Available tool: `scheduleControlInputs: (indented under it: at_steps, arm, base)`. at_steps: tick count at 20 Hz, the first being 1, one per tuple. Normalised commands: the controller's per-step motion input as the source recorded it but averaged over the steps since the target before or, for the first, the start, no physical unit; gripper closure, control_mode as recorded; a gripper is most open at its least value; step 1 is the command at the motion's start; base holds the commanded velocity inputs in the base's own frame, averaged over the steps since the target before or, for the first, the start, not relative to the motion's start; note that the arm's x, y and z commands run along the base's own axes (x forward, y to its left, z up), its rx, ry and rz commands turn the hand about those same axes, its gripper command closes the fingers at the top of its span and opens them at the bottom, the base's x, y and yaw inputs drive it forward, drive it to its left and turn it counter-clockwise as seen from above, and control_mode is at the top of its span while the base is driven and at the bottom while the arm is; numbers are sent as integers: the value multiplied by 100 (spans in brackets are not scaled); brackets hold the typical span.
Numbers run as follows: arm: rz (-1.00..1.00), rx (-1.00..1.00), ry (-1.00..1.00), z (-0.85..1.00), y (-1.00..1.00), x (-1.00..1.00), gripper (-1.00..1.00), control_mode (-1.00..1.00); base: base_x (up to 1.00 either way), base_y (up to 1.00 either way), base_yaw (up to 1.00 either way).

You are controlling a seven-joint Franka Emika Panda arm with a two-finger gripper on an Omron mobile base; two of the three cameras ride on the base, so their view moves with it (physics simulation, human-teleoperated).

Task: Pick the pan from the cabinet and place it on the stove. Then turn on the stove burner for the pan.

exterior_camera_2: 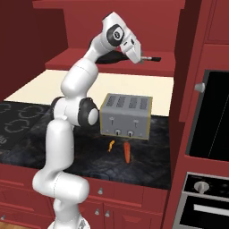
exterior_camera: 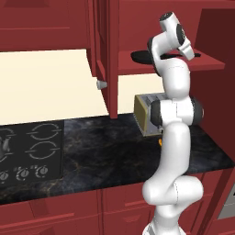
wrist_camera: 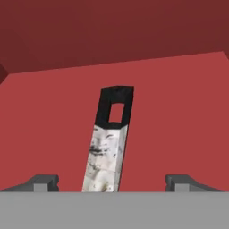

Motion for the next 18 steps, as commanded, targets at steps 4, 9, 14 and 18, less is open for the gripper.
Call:
scheduleControlInputs:
  at_steps: [4,9,14,18]
  arm:
    - [0,1,2,-57,0,11,-100,-100]
    - [0,0,2,-60,0,10,-100,-100]
    - [0,0,2,-60,0,9,100,-100]
    - [1,2,0,-51,0,8,100,-100]
  base:
    - [0,0,0]
    - [0,0,0]
    - [0,0,0]
    - [0,0,0]
